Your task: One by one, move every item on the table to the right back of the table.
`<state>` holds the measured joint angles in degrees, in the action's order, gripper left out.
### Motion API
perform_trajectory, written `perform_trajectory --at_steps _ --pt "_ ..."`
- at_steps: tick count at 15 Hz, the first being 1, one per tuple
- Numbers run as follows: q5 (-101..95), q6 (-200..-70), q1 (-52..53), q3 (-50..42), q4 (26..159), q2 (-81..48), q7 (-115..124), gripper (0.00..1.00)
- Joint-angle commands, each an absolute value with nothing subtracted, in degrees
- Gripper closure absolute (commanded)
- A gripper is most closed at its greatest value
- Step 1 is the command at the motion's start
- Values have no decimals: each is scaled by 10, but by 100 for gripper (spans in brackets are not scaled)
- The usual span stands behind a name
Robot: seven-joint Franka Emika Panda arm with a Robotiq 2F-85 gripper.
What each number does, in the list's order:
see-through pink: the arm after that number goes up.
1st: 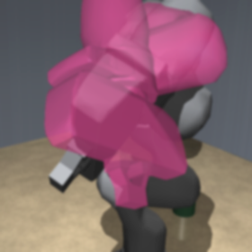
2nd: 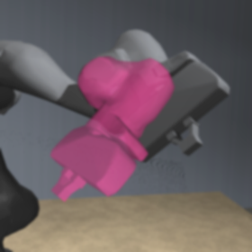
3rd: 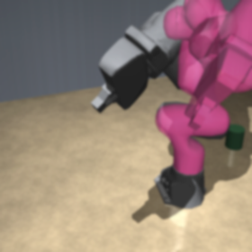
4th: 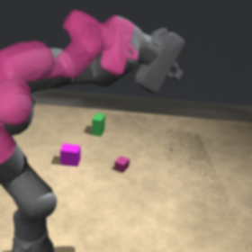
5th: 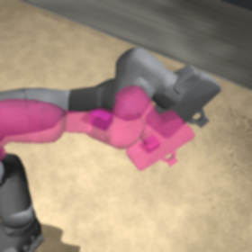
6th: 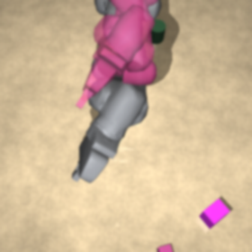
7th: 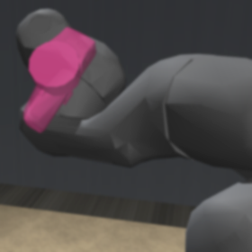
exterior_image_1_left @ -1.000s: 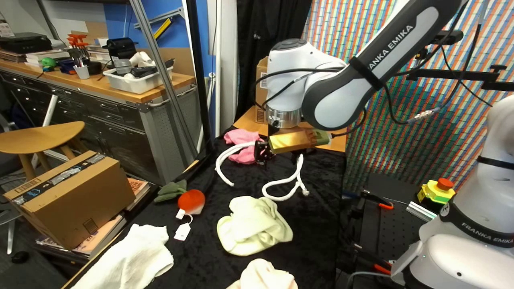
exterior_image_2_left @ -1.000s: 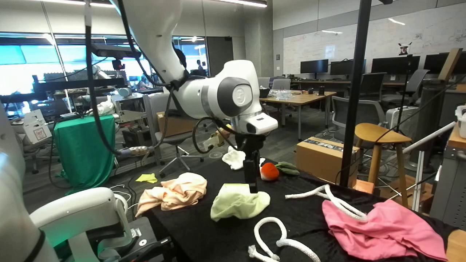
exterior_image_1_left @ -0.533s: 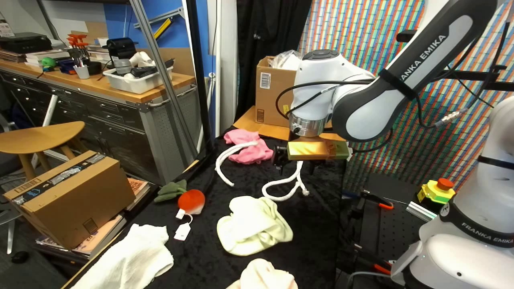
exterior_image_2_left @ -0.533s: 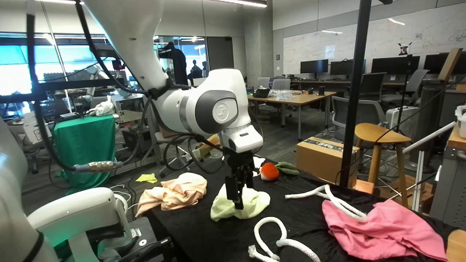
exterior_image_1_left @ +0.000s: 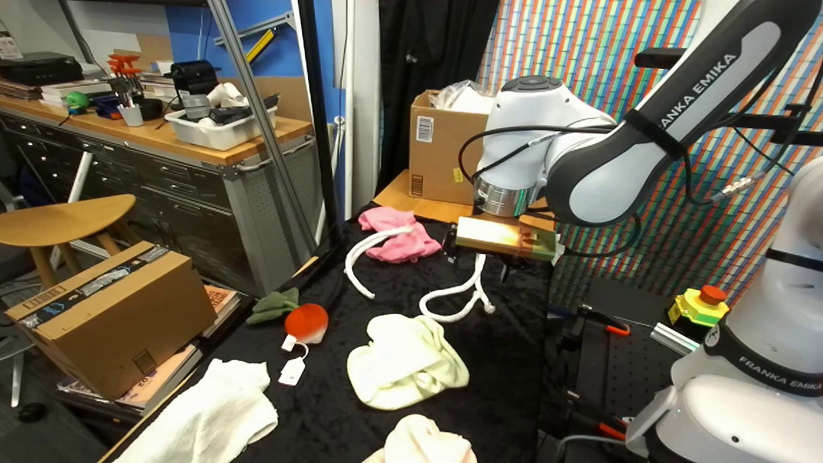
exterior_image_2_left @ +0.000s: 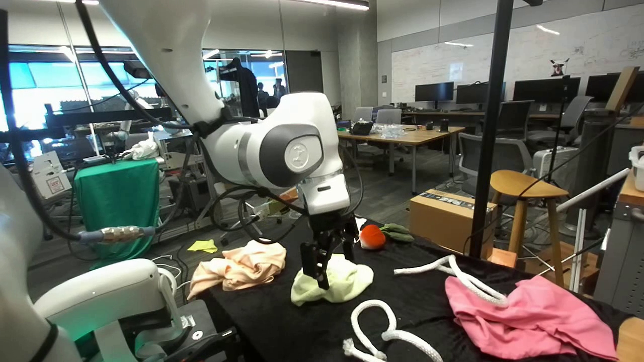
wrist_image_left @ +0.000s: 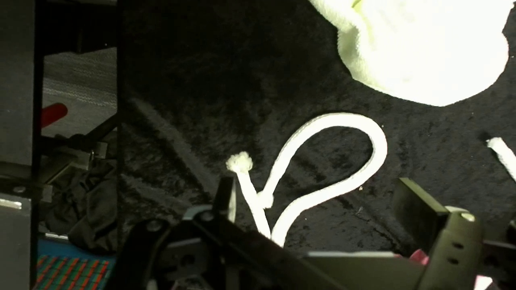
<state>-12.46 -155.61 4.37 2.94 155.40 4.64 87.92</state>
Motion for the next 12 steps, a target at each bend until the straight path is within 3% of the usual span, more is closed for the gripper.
perform_trajectory --at_steps 1,12 --pt "-108 -1553 39 59 1551 47 955 0" --pt "-66 -1552 32 57 1544 29 967 0"
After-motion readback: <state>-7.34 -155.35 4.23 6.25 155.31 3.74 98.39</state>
